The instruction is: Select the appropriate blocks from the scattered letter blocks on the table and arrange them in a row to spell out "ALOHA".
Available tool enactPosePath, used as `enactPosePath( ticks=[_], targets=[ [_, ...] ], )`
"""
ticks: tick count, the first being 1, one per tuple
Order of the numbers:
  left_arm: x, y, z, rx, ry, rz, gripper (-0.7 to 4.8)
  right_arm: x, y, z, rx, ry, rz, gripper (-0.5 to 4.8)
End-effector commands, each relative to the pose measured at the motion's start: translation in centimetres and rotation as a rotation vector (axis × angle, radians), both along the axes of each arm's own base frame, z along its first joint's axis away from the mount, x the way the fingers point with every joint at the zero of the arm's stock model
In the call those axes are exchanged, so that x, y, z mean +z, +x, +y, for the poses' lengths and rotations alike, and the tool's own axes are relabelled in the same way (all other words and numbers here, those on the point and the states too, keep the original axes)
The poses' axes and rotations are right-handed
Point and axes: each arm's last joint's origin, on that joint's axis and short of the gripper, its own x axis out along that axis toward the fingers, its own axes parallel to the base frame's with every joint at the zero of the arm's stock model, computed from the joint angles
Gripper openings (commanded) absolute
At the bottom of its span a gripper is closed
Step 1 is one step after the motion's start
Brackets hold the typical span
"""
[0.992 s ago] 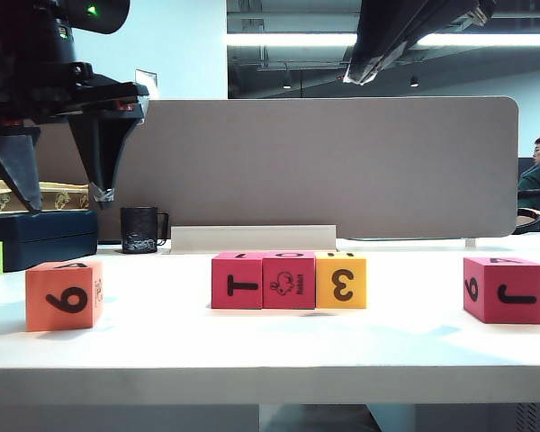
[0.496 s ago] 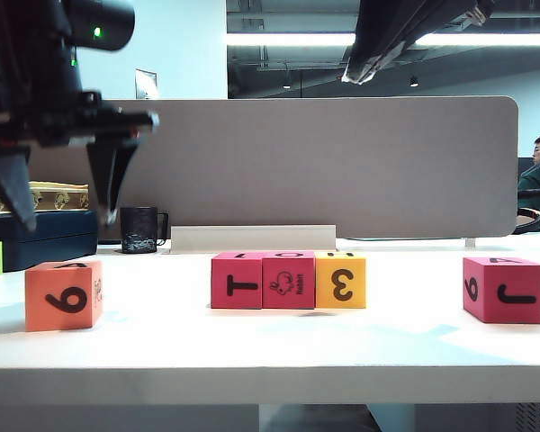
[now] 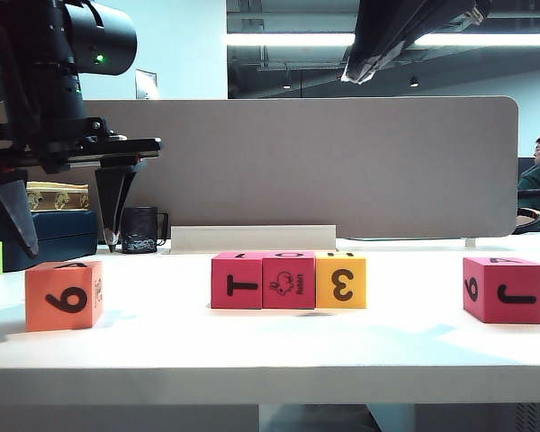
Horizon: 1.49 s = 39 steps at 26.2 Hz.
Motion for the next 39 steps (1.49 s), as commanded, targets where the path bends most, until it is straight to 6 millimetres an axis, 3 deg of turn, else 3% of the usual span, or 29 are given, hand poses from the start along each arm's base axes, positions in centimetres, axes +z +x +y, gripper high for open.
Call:
enactPosePath(
  ticks=[1, 3, 12, 26, 39],
  targets=[
    [0.2, 0.1, 0.0, 0.008, -0.002, -0.014, 3.28, 0.2, 0.0, 0.0, 0.007, 0.012, -0.017, -0.06],
    [0.2, 0.1, 0.0, 0.008, -0.003, -0.017, 3.04, 0.2, 0.0, 0.0, 0.007, 0.011, -0.017, -0.06],
    [0.0, 0.0, 0.1, 0.011, 0.043, -0.025, 3.05, 0.2, 0.0, 0.0, 0.008, 0.011, -0.016, -0.06],
    [-2.7, 0.4, -0.4, -0.009, 0.014, 0.038, 3.1, 0.2, 0.0, 0.1, 0.01, 0.011, -0.022, -0.06],
    [-2.8, 0.1, -0.2, -0.066, 0.048, 0.074, 3.09, 0.3, 0.1, 0.1, 0.01, 0.016, -0.027, -0.06]
  ],
)
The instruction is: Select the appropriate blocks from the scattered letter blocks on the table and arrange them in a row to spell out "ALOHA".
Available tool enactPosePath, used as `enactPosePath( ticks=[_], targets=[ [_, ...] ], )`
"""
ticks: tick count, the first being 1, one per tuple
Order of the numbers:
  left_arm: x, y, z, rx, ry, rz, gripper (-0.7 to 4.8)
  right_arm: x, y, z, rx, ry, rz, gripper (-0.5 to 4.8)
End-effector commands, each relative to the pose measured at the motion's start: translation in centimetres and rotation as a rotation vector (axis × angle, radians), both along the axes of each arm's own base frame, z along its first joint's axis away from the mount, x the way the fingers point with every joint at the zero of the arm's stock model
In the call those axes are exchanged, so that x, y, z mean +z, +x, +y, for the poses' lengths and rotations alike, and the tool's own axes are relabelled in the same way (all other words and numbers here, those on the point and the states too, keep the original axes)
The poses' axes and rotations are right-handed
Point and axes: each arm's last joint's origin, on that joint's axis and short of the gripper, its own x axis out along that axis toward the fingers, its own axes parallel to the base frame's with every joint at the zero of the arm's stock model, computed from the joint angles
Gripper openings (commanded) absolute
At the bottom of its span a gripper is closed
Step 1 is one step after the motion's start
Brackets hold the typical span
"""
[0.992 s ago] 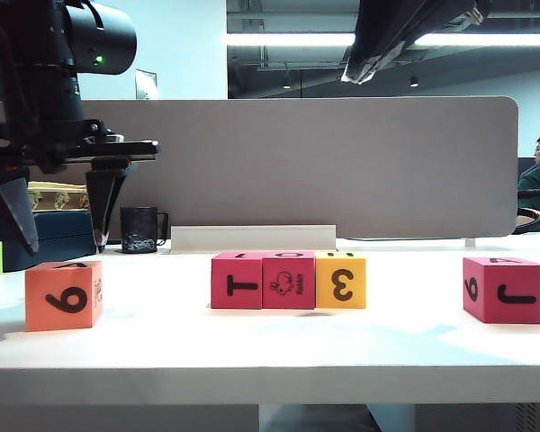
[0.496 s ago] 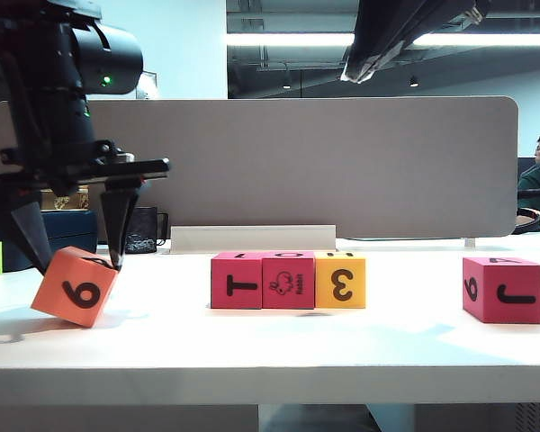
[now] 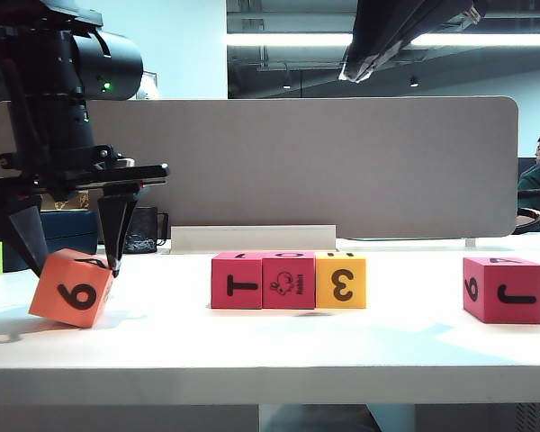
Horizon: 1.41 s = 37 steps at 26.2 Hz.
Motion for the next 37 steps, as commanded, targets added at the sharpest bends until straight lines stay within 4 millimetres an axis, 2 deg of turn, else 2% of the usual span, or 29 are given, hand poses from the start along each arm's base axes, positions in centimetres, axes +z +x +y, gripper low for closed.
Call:
enactPosePath(
  ticks=[1, 5, 11, 14, 20, 22, 23, 24, 30, 37],
  targets=[
    [-0.5, -0.6, 0.3, -0.04, 0.062, 0.062, 3.1, 0.2, 0.0, 0.0, 0.005, 0.01, -0.014, -0.06],
    [-0.5, -0.8, 0.6, -0.051, 0.14, 0.068, 3.1, 0.2, 0.0, 0.0, 0.005, 0.01, -0.014, -0.06],
    [-0.5, -0.8, 0.7, -0.066, 0.172, 0.057, 3.12, 0.1, -0.1, 0.0, 0.005, 0.001, -0.002, -0.06],
    [-0.5, -0.8, 0.7, -0.065, 0.179, 0.057, 3.38, 0.1, -0.2, -0.1, 0.006, -0.005, 0.005, -0.06],
    [-0.5, -0.6, 0.7, -0.063, 0.178, 0.042, 3.35, 0.1, -0.2, -0.1, 0.005, -0.005, 0.004, -0.06],
    [-0.4, -0.5, 0.6, -0.066, 0.177, 0.03, 3.05, 0.1, -0.1, -0.1, 0.005, -0.004, 0.004, -0.06],
    [-0.4, -0.4, 0.6, -0.069, 0.174, 0.02, 2.71, 0.1, -0.1, -0.1, 0.005, -0.004, 0.004, -0.06],
    [-0.4, -0.4, 0.6, -0.071, 0.173, 0.016, 2.66, 0.1, -0.1, -0.1, 0.005, -0.004, 0.004, -0.06],
    [-0.3, -0.1, 0.4, -0.081, 0.157, -0.02, 2.67, 0.1, -0.1, -0.1, 0.004, -0.004, 0.004, -0.06],
    [0.0, 0.9, -0.3, -0.129, 0.059, -0.117, 2.67, 0.1, -0.1, 0.0, 0.004, -0.001, 0.0, -0.06]
  ],
)
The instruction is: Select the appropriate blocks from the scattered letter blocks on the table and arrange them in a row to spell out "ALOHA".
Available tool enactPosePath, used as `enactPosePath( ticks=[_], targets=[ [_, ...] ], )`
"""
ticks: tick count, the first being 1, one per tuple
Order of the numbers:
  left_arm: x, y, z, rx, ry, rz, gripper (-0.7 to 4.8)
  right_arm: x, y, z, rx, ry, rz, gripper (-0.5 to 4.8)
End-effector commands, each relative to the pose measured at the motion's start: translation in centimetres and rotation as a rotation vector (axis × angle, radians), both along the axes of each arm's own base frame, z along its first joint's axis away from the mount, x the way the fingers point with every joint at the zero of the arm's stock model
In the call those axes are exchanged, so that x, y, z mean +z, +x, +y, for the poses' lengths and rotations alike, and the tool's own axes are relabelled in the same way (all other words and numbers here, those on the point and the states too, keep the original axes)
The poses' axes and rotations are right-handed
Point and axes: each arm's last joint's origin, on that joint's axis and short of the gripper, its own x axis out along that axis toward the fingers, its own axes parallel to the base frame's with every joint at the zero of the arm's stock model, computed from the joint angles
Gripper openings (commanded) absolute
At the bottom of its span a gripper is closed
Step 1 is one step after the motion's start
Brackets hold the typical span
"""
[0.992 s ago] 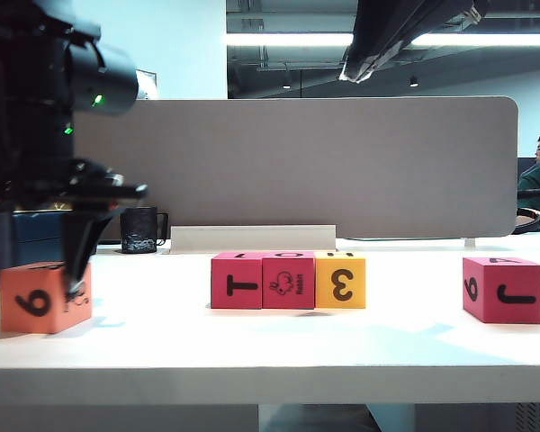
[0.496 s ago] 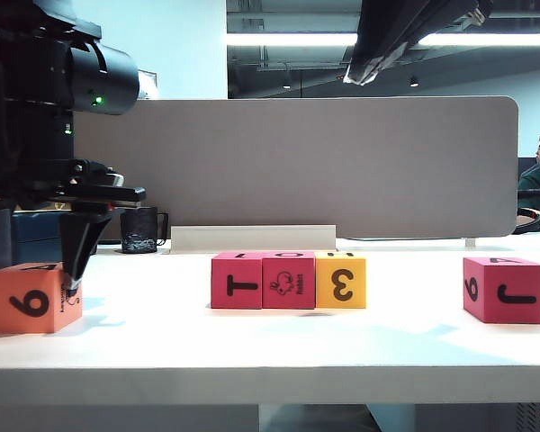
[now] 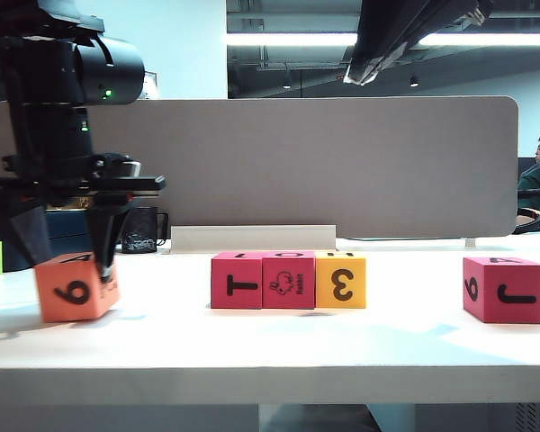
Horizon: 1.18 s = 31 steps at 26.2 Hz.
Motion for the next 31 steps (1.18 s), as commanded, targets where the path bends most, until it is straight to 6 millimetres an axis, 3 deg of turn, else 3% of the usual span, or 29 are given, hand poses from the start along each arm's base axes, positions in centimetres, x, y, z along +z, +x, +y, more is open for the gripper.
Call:
enactPosePath(
  ticks=[1, 5, 7, 13, 22, 31],
  targets=[
    [0.3, 0.5, -0.3, -0.05, -0.029, -0.055, 2.67, 0.2, 0.0, 0.1, 0.004, 0.012, -0.016, -0.06],
    [0.5, 1.0, -0.6, -0.083, -0.054, -0.107, 2.63, 0.3, 0.0, 0.1, 0.004, 0.016, -0.02, -0.06],
    [0.4, 1.3, -0.8, -0.105, -0.081, -0.119, 2.25, 0.3, 0.1, 0.1, 0.004, 0.021, -0.026, -0.06],
    [-0.9, 2.4, -1.5, -0.132, -0.136, -0.069, 2.24, 0.4, 0.1, 0.2, 0.0, 0.028, -0.032, -0.06],
    [1.0, 2.7, -4.5, -0.225, -0.157, -0.127, 2.23, 0.3, 0.1, 0.1, -0.007, 0.024, -0.024, -0.06],
    [0.9, 2.7, -4.4, -0.21, -0.117, -0.129, 2.23, 0.2, 0.0, 0.0, -0.007, 0.013, -0.01, -0.06]
  ],
)
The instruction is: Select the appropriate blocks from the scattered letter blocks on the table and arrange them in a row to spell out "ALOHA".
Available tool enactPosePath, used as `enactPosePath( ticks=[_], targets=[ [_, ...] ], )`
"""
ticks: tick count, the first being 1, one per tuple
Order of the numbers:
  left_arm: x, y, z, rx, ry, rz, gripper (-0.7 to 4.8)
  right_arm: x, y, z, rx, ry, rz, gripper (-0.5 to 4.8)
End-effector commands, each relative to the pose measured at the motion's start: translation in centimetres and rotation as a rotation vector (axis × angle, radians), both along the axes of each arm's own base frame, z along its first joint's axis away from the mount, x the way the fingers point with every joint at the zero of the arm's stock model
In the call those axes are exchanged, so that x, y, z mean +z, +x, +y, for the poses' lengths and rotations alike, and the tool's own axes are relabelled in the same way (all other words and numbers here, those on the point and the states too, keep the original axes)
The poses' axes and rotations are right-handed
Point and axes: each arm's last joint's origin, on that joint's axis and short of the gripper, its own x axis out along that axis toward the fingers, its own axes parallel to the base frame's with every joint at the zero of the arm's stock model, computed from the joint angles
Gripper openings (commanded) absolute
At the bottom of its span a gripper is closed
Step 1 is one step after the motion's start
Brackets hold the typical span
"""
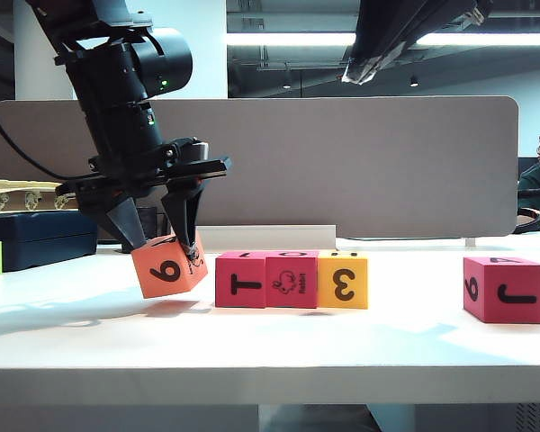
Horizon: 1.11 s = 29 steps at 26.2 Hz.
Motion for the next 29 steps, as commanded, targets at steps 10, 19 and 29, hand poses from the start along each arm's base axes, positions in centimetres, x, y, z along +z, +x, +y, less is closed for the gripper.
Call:
enactPosePath(
  ticks=[10, 19, 29],
  targets=[
    [-1.2, 0.6, -0.4, -0.01, -0.001, 0.009, 2.79, 0.2, -0.1, 0.0, 0.001, 0.005, -0.007, -0.06],
    [0.1, 1.2, -0.8, -0.027, -0.04, -0.024, 3.77, 0.2, -0.1, 0.0, 0.0, 0.005, -0.008, -0.06],
    [3.4, 1.8, -0.7, -0.039, 0.088, -0.079, 4.04, 0.1, -0.1, -0.1, 0.0, -0.003, 0.002, -0.06]
  ],
)
